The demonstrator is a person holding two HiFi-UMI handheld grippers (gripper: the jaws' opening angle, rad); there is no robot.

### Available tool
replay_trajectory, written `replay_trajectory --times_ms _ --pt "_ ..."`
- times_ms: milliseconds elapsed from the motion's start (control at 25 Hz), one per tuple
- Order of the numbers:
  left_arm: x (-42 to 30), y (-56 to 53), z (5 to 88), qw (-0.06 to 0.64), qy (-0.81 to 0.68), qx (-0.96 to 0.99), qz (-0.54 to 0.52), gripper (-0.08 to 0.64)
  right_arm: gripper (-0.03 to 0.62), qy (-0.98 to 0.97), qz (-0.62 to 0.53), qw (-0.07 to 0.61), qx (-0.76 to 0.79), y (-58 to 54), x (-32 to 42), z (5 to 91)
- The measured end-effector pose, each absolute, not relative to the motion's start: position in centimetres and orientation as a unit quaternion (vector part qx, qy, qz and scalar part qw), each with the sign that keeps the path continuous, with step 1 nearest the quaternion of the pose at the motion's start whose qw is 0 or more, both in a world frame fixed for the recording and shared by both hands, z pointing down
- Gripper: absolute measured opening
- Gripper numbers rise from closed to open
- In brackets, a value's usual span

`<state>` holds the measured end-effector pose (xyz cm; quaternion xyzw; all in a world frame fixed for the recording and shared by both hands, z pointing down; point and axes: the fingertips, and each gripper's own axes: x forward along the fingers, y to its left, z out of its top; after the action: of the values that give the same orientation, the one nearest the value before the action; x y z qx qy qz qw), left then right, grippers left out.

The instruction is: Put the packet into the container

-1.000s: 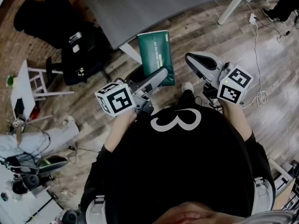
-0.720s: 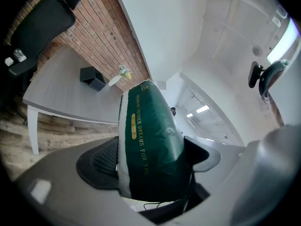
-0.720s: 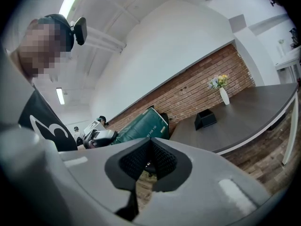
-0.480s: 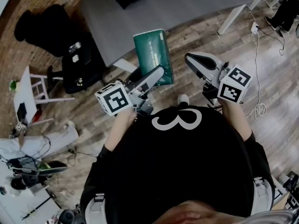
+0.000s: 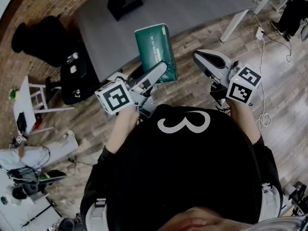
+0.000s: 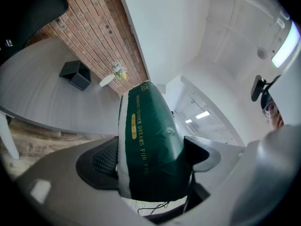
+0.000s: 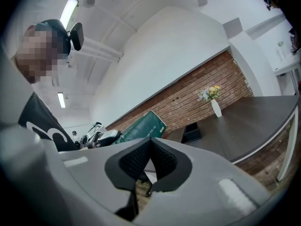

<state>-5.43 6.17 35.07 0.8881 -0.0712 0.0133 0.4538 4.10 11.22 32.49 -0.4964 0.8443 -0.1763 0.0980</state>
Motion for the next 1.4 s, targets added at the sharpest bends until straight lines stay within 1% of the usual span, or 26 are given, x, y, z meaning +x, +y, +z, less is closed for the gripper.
replay_trajectory --times_ms 240,480,840,1080,1400 --pt "-3.5 2.8 35.2 0.46 -0.08 0.884 0.012 0.443 0.002 0.837 -0.196 0.097 -0.502 8.4 6.3 33.3" --pt "-1.7 -0.8 37.1 0.494 -0.071 0.867 0.017 0.442 0.0 0.822 -0.22 0.101 -0.516 5.1 8.3 35.1" --pt "1.9 -12.2 38.8 0.512 -0.098 0.853 0.019 0.442 0.002 0.82 -0.235 0.086 -0.515 -7.1 13.6 35.1" --pt "1.8 -19.4 39.0 0.513 -0.132 0.848 0.008 0.442 0.002 0.837 -0.251 0.08 -0.479 -14.9 13.7 35.4" --pt "2.1 -26.5 37.7 0.507 -0.173 0.844 -0.019 0.443 0.002 0.854 -0.258 0.065 -0.447 -20.1 13.2 35.1"
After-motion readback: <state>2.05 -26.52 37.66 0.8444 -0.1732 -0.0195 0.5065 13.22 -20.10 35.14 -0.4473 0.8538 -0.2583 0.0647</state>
